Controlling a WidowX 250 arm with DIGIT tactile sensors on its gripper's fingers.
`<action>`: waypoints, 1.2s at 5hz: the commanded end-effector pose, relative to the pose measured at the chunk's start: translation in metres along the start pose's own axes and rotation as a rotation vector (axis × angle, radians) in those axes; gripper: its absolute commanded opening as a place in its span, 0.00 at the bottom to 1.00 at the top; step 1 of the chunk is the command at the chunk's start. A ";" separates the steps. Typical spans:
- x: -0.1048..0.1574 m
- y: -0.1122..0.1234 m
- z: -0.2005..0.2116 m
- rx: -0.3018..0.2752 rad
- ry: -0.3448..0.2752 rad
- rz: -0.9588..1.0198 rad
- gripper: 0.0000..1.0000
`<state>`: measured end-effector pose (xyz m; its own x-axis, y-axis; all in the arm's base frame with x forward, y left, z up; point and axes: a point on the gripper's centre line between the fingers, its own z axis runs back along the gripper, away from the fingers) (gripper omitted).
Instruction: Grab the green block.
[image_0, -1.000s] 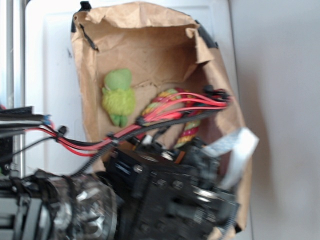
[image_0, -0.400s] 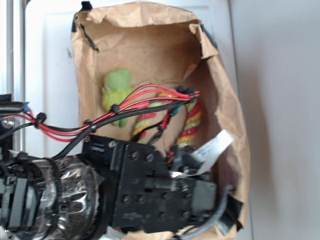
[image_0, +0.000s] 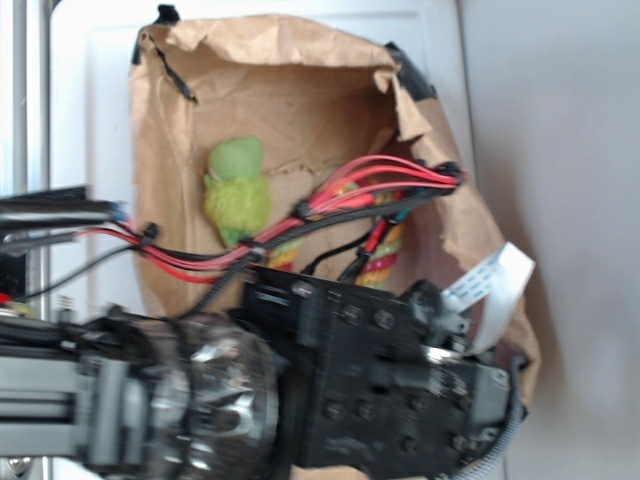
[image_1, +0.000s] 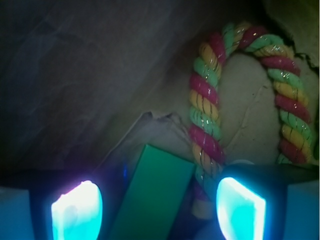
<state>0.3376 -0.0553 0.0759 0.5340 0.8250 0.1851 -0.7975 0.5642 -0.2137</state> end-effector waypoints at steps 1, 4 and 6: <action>-0.003 -0.010 0.000 -0.079 -0.051 0.187 1.00; -0.022 -0.006 -0.021 -0.068 0.078 0.208 1.00; -0.010 -0.010 -0.032 -0.078 0.164 0.226 1.00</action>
<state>0.3421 -0.0710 0.0375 0.3910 0.9201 -0.0245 -0.8951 0.3739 -0.2430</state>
